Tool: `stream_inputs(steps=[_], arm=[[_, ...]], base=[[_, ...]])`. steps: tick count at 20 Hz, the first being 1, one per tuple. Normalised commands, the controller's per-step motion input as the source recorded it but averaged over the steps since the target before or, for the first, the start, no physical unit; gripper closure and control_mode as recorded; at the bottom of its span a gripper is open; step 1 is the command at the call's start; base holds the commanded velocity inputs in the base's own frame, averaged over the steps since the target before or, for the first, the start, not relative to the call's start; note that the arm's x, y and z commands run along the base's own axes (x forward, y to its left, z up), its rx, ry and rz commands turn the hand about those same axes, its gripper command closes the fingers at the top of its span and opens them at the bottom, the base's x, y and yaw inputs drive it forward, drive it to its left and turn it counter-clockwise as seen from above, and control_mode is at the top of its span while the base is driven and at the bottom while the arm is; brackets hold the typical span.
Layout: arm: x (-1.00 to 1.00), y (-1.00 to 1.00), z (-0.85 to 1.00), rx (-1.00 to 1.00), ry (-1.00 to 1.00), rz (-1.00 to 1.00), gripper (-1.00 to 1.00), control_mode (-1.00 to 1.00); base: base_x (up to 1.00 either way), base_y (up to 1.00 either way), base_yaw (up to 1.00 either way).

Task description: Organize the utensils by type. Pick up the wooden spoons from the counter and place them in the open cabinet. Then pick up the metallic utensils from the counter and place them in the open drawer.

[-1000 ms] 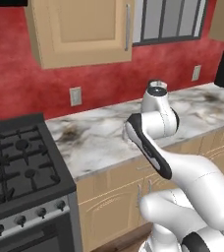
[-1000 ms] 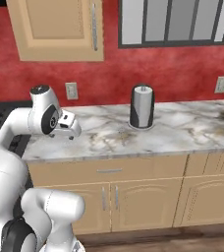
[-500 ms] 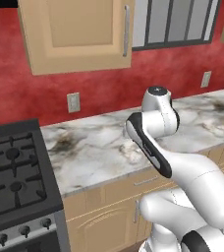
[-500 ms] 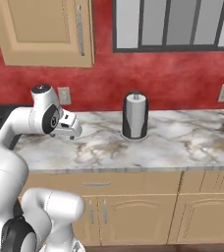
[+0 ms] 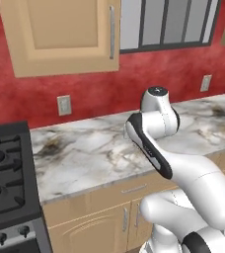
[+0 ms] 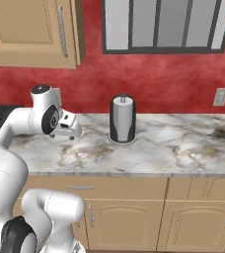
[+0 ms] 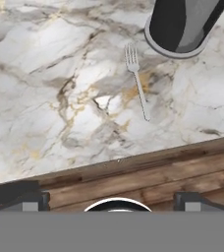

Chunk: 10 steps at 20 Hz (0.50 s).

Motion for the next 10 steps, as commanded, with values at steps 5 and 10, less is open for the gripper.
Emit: stream_inputs(steps=[5, 10], arm=[[0.0, 0.0, 0.0, 0.0, 0.0, 0.0, -1.0, 1.0], [0.0, 0.0, 0.0, 0.0, 0.0, 0.0, -1.0, 1.0]], base=[[0.38, -0.29, 0.03], [0.45, -0.28, 0.04]])
